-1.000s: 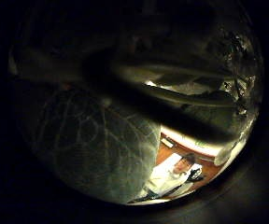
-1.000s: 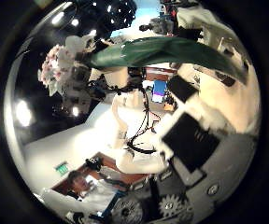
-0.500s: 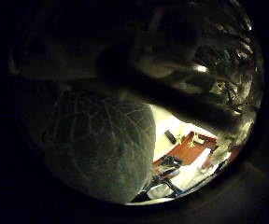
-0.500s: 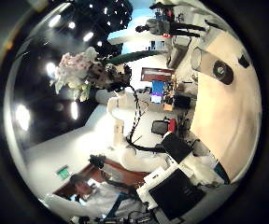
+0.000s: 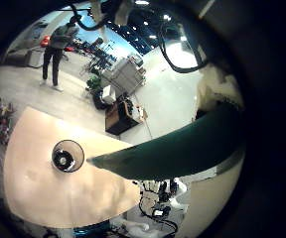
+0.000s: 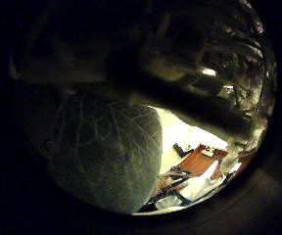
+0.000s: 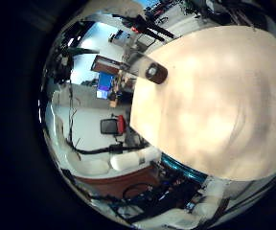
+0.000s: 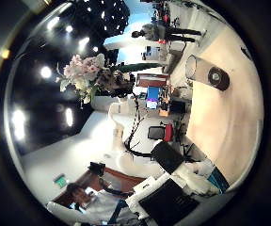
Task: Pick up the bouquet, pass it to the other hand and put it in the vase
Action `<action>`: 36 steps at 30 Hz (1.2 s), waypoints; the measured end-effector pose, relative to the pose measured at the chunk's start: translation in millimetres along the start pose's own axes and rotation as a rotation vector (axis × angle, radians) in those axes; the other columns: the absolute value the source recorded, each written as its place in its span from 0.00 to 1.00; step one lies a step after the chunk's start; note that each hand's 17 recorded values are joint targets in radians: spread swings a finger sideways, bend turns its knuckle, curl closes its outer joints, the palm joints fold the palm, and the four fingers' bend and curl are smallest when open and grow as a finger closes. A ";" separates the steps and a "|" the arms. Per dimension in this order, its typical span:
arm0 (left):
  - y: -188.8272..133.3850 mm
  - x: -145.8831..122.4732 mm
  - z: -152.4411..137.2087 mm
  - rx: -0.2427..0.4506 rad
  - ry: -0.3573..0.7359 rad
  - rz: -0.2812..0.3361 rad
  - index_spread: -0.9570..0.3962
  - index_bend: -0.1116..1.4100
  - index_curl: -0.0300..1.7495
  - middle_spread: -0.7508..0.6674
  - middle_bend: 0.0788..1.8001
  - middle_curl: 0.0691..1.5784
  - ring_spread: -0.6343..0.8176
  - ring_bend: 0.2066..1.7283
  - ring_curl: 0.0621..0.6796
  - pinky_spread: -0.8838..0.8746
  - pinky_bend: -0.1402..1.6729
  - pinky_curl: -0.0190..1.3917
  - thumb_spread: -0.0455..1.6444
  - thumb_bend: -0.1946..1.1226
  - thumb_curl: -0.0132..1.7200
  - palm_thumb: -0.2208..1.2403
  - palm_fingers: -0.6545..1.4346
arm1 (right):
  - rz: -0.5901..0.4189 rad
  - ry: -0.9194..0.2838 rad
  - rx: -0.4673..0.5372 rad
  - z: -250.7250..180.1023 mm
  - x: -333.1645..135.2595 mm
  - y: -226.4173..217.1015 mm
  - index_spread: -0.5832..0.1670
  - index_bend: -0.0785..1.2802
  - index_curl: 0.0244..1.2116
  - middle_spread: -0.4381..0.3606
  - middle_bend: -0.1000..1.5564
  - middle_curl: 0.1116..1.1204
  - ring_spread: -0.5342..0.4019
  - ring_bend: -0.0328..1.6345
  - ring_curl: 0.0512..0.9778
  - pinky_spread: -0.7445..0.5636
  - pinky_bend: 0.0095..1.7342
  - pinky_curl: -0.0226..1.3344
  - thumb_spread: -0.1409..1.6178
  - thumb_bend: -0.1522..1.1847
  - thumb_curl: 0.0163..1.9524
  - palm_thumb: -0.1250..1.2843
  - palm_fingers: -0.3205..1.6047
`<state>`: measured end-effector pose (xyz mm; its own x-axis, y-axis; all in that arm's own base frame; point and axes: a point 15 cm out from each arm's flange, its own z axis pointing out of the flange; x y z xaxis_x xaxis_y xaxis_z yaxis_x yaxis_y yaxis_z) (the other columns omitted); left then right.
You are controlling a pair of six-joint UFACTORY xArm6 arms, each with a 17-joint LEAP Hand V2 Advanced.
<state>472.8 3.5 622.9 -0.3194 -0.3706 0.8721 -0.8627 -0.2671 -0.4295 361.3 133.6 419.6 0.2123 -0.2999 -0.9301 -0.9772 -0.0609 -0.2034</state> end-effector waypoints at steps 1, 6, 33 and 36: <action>-2.0 -3.9 0.0 0.004 -0.003 -0.008 0.22 0.63 0.62 0.22 0.70 0.52 0.18 0.86 0.87 0.26 0.93 0.44 0.68 0.17 0.47 0.78 0.82 | 0.003 -0.001 0.000 0.3 0.6 0.4 0.26 0.16 0.21 0.70 0.17 0.20 0.87 0.32 0.21 0.94 0.38 0.29 0.65 0.10 0.25 0.56 0.15; -5.1 -24.5 1.2 -0.004 -0.012 -0.034 0.21 0.62 0.64 0.22 0.70 0.53 0.17 0.86 0.87 0.26 0.92 0.46 0.69 0.16 0.48 0.78 0.82 | 0.008 -0.002 -0.004 1.5 2.5 1.4 0.26 0.17 0.20 0.71 0.18 0.20 0.87 0.32 0.21 0.95 0.38 0.28 0.65 0.09 0.24 0.57 0.16; -15.7 -83.9 23.7 -0.032 0.002 -0.122 0.19 0.58 0.68 0.21 0.68 0.53 0.17 0.85 0.88 0.23 0.86 0.56 0.69 0.14 0.49 0.78 0.82 | 0.036 -0.012 -0.009 5.3 12.7 7.7 0.27 0.18 0.20 0.69 0.18 0.20 0.86 0.31 0.20 0.94 0.37 0.24 0.65 0.10 0.23 0.58 0.18; -14.7 -89.2 30.1 -0.046 0.014 -0.131 0.19 0.58 0.69 0.21 0.68 0.54 0.17 0.85 0.89 0.23 0.85 0.57 0.69 0.14 0.49 0.78 0.82 | 0.038 -0.012 -0.009 5.3 12.7 7.7 0.28 0.18 0.20 0.69 0.18 0.20 0.86 0.31 0.20 0.95 0.37 0.24 0.65 0.10 0.23 0.59 0.18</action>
<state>525.7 13.7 544.4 -0.2082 -0.3225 0.9234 -0.9142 -0.2715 -0.3010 356.5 134.3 404.7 0.1753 -0.2907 -0.9406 -0.9845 -0.0588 -0.1652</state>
